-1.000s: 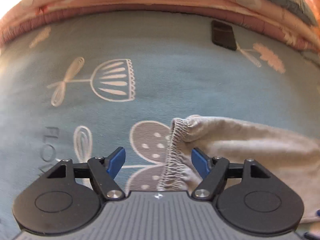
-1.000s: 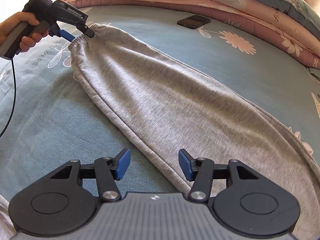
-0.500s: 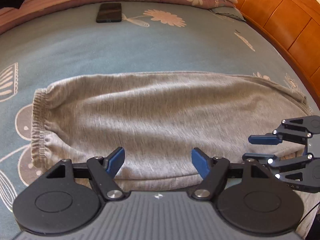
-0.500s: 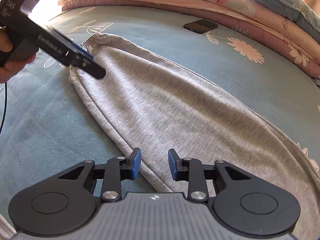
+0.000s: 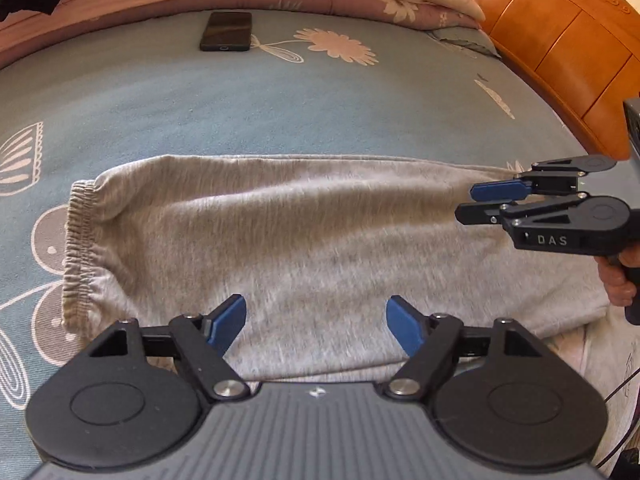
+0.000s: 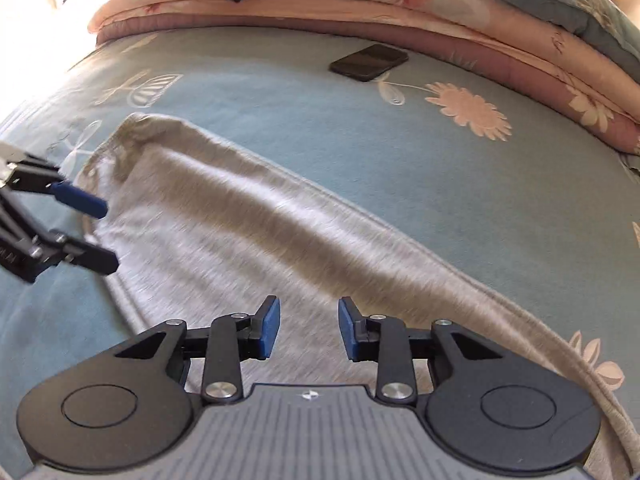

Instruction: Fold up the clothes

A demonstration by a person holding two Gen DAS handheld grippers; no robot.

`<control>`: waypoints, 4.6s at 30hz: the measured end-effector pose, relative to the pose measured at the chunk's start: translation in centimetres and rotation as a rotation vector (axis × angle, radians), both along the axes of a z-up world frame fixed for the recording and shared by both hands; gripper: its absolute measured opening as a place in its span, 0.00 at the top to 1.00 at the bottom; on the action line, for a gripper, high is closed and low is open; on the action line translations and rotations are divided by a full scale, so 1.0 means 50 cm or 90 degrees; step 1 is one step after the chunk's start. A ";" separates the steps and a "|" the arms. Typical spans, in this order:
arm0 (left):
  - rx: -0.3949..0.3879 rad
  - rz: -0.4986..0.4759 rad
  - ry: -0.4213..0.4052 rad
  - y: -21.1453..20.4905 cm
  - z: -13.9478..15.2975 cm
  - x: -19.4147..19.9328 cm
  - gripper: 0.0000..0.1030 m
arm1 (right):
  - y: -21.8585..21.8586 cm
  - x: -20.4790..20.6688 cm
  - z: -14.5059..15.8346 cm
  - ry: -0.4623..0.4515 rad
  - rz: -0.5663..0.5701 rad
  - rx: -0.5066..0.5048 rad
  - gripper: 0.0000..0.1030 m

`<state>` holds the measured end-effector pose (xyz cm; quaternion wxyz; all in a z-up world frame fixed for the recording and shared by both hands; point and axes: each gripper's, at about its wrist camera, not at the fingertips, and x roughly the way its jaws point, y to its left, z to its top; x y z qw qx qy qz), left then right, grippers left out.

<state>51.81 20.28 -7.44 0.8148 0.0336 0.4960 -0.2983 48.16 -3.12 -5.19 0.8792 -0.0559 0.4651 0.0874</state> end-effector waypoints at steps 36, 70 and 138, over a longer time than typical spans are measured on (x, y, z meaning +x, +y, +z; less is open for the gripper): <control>-0.095 0.065 0.089 -0.143 -0.039 0.183 0.21 | -0.126 -0.028 -0.055 0.039 -0.167 0.141 0.49; 0.002 -0.159 0.079 -0.556 -0.014 -0.244 0.21 | -0.725 -0.335 -0.091 0.036 0.093 -0.358 0.60; 0.056 -0.354 -0.056 -0.814 -0.010 -0.476 0.13 | -0.832 -0.463 -0.065 0.108 -0.194 0.130 0.66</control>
